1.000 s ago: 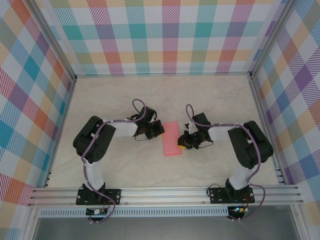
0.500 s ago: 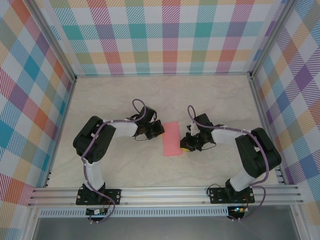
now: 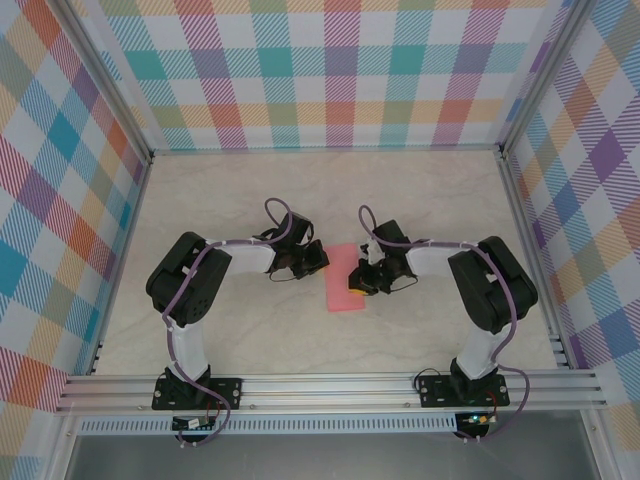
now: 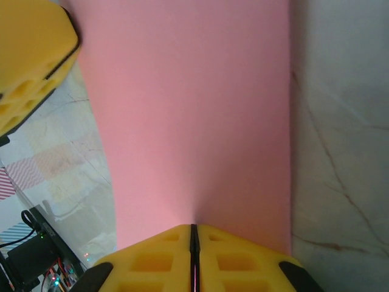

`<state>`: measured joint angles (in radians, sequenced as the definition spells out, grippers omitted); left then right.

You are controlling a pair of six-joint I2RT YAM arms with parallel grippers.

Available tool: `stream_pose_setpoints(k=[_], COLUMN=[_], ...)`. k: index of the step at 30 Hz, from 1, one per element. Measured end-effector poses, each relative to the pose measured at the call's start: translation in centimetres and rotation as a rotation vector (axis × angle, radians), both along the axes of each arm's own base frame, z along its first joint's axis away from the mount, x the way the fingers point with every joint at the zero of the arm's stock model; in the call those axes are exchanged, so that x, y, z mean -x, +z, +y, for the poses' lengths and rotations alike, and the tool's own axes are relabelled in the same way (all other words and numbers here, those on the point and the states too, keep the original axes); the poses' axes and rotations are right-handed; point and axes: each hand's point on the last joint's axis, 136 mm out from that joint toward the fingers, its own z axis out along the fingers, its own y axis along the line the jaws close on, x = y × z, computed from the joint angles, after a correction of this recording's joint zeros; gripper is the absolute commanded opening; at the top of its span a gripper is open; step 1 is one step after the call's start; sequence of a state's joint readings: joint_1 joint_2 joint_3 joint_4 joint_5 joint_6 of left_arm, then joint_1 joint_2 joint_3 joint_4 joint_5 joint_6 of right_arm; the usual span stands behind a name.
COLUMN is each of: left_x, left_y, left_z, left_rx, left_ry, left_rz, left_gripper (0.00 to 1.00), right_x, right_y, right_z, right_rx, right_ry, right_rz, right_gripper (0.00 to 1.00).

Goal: Fold a paper plane with a square sheet of paper (pick it up from the middle)
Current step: Fold the square sheet of paper in half at the center of the table, then move the paper to the center of the table.

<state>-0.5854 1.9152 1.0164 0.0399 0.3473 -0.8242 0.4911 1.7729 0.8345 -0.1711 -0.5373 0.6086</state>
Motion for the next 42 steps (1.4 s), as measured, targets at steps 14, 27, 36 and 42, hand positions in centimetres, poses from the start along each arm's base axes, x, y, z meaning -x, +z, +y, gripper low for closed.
stream_pose_setpoints(k=[14, 27, 36, 42], left_x=[-0.4, -0.6, -1.3, -0.5], left_y=[0.0, 0.5, 3.2, 6.1], left_z=[-0.5, -0.5, 0.6, 2.8], left_rx=[0.010, -0.030, -0.093, -0.113], left_ry=[-0.004, -0.056, -0.040, 0.019], left_rz=[0.007, -0.018, -0.076, -0.142], left_gripper=[0.02, 0.09, 0.25, 0.27], right_x=[4.8, 1.6, 0.4, 1.4], right_y=[-0.1, 3.6, 1.6, 0.1], right_z=[-2.5, -2.2, -1.2, -1.1], right_rx=[0.009, 0.044, 0.161, 0.220], right_ry=[0.035, -0.006, 0.001, -0.005], right_rz=[0.001, -0.120, -0.129, -0.085], right_gripper=[0.10, 0.10, 0.10, 0.10])
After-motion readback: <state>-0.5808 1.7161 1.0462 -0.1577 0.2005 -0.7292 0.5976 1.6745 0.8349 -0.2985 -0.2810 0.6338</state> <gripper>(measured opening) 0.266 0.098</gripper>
